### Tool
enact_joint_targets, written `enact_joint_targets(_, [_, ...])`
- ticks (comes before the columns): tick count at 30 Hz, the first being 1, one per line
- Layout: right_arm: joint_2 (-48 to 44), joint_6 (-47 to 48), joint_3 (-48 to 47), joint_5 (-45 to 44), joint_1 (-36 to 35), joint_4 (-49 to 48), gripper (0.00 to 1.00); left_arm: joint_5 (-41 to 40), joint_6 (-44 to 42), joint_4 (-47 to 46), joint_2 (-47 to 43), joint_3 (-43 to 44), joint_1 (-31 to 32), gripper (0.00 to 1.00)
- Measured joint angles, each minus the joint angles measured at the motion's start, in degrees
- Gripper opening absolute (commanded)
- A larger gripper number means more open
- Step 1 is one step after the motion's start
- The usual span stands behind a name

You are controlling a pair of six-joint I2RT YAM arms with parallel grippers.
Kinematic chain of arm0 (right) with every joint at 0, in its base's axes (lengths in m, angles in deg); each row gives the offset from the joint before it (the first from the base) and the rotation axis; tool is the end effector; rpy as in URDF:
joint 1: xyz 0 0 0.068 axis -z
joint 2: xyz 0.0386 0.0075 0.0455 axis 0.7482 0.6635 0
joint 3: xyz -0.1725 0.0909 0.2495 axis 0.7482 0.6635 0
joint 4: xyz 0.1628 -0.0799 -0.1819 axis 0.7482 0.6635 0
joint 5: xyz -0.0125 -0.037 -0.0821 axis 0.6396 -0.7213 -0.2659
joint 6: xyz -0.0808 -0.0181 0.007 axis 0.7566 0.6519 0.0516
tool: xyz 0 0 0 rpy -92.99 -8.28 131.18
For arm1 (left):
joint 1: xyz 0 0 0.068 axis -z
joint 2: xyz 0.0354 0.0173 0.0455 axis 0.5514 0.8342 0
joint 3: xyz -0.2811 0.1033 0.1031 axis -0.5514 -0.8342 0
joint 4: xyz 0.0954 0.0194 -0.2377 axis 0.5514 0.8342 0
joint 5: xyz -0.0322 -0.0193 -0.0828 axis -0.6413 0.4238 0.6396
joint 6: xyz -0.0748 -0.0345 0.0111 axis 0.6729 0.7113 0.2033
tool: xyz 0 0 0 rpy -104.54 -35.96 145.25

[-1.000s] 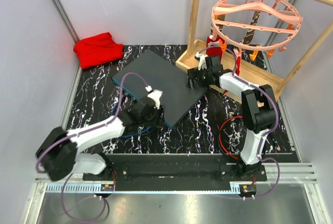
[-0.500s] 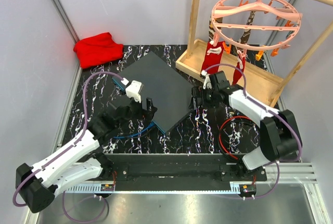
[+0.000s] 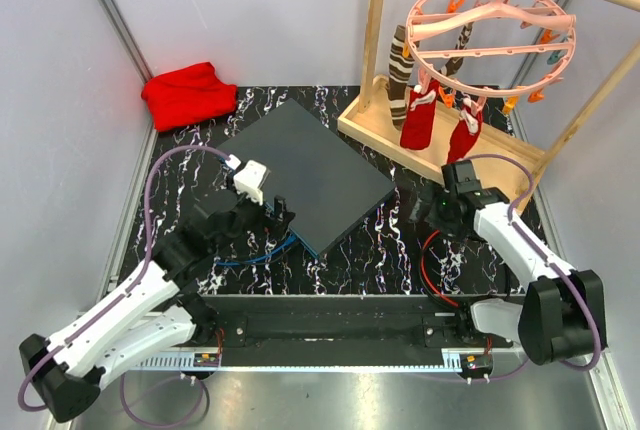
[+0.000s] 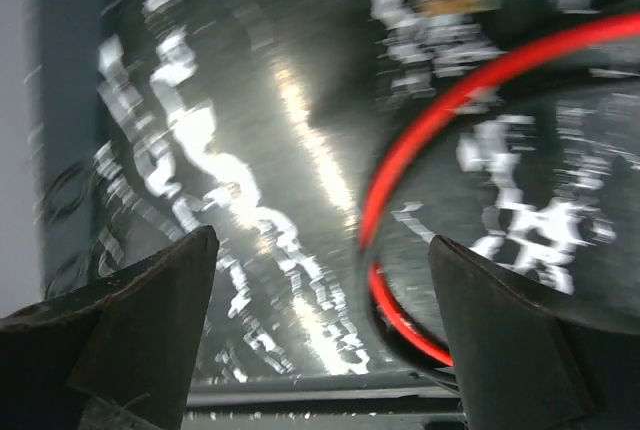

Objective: Insert the plug into the switch port
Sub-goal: Pick up the connector from the center of the board.

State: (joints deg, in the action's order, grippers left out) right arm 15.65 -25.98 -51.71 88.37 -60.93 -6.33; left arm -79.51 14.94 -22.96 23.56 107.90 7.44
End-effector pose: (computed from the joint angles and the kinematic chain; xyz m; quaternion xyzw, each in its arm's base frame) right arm 0.2152 0.0496 0.2241 0.1713 0.9572 0.1017 0.2102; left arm 0.1345 -0.1084 0.3137 0.1916 0.8085 -0.2115 0.5147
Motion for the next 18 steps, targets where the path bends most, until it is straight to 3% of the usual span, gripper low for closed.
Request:
enact_joint_targets(6, [3.1, -0.7, -0.3, -5.0, 6.2, 1.0, 0.81, -2.1, -3.1, 1.0, -3.3, 0.0, -0.1, 0.95])
enact_joint_targets(9, [7.3, -0.6, -0.6, -5.6, 7.1, 0.5, 0.7, -2.6, -3.7, 1.0, -3.7, -0.4, 0.0, 0.95])
enact_joint_targets(13, [11.6, -0.4, -0.7, -5.2, 7.3, -1.0, 0.52, -3.0, -4.1, 1.2, -4.3, -0.8, 0.0, 0.95])
enact_joint_targets(16, [14.9, 0.2, -1.3, -4.7, 7.3, -2.2, 0.23, -3.1, -4.2, 1.2, -4.4, -0.7, -0.1, 0.95])
enact_joint_targets(18, [15.9, 0.9, -1.5, -3.8, 7.3, -2.6, 0.13, -3.2, -4.2, 1.2, -4.4, -0.8, -0.1, 0.95])
